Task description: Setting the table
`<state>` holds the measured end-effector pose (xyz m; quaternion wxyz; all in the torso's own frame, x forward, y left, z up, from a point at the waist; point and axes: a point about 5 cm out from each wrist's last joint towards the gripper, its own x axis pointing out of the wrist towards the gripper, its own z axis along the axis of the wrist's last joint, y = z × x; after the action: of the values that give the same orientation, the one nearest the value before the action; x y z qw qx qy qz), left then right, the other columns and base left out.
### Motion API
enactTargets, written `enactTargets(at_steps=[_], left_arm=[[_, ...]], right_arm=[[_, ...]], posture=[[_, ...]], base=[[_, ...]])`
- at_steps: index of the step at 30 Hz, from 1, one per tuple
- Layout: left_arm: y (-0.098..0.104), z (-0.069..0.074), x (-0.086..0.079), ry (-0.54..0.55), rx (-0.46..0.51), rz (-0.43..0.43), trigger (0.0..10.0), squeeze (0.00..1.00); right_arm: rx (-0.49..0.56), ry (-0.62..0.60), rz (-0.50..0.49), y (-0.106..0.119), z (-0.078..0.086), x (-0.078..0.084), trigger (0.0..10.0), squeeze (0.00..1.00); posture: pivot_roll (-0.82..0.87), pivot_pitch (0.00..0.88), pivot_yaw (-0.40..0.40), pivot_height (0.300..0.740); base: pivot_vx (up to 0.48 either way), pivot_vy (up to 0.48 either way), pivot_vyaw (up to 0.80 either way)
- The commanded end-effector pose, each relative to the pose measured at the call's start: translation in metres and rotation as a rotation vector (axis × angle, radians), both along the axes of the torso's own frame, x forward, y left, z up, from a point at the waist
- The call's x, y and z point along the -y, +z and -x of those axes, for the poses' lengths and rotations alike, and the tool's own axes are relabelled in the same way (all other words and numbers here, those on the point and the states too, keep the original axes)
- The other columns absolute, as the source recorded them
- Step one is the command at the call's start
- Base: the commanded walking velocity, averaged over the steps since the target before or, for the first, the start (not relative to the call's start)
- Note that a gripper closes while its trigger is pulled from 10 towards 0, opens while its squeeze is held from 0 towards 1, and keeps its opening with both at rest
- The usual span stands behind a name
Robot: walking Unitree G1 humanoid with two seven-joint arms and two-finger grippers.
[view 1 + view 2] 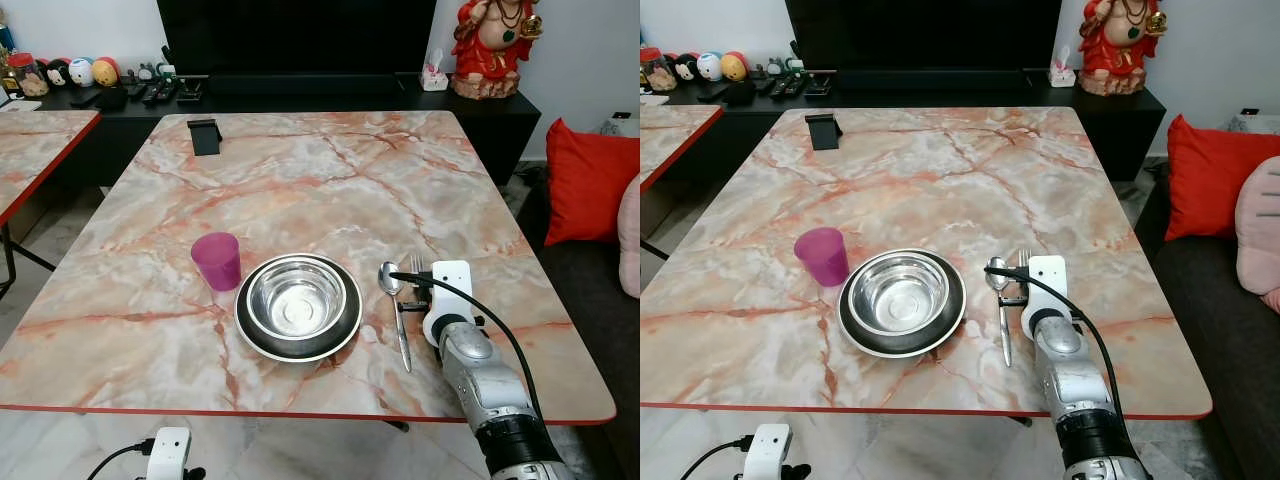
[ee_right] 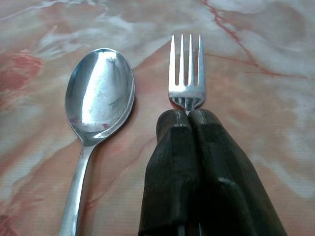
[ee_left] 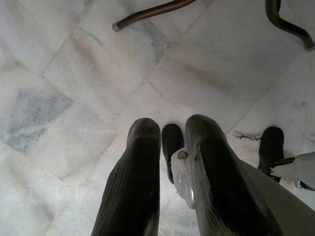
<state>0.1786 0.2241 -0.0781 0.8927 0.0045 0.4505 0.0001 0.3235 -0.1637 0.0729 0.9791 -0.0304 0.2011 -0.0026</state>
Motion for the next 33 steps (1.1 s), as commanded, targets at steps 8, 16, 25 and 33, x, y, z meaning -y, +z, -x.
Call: enactTargets(at_steps=[8, 16, 25, 33], left_arm=[[-0.0013, 0.0028, -0.0011, 0.0, -0.015, -0.001, 10.0, 0.0], [-0.0013, 0.0028, -0.0011, -0.002, -0.016, -0.002, 10.0, 0.0], [-0.0011, 0.0027, -0.0015, -0.002, -0.015, -0.005, 10.0, 0.0], [-0.0012, 0.0027, -0.0012, -0.002, -0.015, -0.004, 10.0, 0.0]], right_arm=[[-0.035, -0.003, -0.02, -0.0069, 0.0032, 0.0001, 10.0, 0.09], [-0.04, 0.007, -0.019, -0.0073, 0.0034, -0.0004, 10.0, 0.48], [-0.041, 0.006, -0.027, -0.0074, 0.0035, -0.0013, 10.0, 0.63], [-0.035, -0.008, -0.017, -0.0062, 0.0033, 0.0006, 10.0, 0.55]], posture=[[0.02, 0.0, 0.023, 0.74], [0.02, 0.0, 0.023, 0.74], [0.02, 0.0, 0.023, 0.74], [0.02, 0.0, 0.023, 0.74]], base=[[0.0, 0.0, 0.0], [0.0, 0.0, 0.0], [0.0, 0.0, 0.0], [0.0, 0.0, 0.0]])
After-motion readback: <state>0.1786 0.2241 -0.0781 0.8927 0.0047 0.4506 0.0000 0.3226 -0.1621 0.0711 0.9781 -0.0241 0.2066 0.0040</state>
